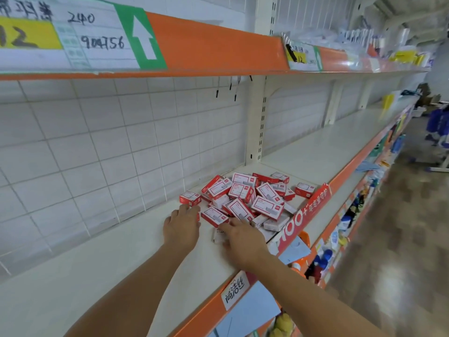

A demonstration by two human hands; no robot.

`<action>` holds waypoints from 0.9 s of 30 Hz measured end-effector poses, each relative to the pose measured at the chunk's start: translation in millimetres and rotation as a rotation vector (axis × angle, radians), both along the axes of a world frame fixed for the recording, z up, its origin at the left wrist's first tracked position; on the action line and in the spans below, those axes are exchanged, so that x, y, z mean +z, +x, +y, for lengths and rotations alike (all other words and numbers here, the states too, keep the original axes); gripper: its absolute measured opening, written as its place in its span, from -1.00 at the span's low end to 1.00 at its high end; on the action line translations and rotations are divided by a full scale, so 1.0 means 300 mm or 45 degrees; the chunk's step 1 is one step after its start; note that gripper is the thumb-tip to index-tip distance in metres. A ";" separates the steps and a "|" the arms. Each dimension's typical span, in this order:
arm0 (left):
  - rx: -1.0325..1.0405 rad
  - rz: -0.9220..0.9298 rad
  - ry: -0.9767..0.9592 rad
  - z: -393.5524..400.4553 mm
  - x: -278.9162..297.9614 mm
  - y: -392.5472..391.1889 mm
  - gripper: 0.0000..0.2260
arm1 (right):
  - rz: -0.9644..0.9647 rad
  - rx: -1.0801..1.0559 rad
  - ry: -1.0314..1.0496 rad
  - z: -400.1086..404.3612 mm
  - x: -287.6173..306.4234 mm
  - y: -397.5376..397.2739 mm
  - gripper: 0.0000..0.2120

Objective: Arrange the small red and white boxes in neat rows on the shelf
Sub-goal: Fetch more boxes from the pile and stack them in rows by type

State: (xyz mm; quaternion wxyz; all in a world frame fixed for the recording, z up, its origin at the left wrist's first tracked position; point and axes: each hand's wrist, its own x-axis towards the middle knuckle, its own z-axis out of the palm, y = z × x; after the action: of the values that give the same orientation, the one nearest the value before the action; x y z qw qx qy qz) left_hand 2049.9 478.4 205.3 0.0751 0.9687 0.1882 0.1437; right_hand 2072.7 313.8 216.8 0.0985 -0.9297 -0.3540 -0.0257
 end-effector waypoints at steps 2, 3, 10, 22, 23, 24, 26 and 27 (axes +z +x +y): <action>-0.022 -0.003 -0.007 0.005 0.005 -0.014 -0.66 | 0.011 0.002 0.021 -0.001 -0.004 0.002 -0.57; -0.025 0.001 -0.015 0.007 0.007 -0.024 -0.67 | 0.012 0.004 0.023 -0.001 -0.005 0.002 -0.56; 0.053 0.007 -0.069 -0.003 0.013 -0.181 -0.68 | -0.055 0.100 -0.013 0.008 0.016 -0.010 -0.64; 0.473 -0.093 -0.131 -0.112 0.060 -0.674 -0.69 | -0.119 0.574 0.032 0.090 0.047 -0.270 -0.66; 0.519 -0.099 -0.129 -0.115 0.064 -0.727 -0.70 | -0.124 0.618 0.036 0.103 0.047 -0.308 -0.66; 0.566 -0.108 -0.127 -0.117 0.069 -0.781 -0.70 | -0.125 0.661 0.042 0.117 0.047 -0.348 -0.67; 0.660 -0.131 -0.126 -0.120 0.079 -0.889 -0.70 | -0.115 0.742 0.060 0.146 0.048 -0.430 -0.69; 0.705 -0.145 -0.127 -0.120 0.084 -0.942 -0.70 | -0.107 0.780 0.071 0.162 0.049 -0.473 -0.69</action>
State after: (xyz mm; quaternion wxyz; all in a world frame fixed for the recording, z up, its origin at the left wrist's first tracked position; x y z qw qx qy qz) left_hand 1767.3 442.3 230.5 0.0912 0.8659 0.4477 0.2035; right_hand 1930.8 362.4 231.7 0.1124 -0.7747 -0.6207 -0.0431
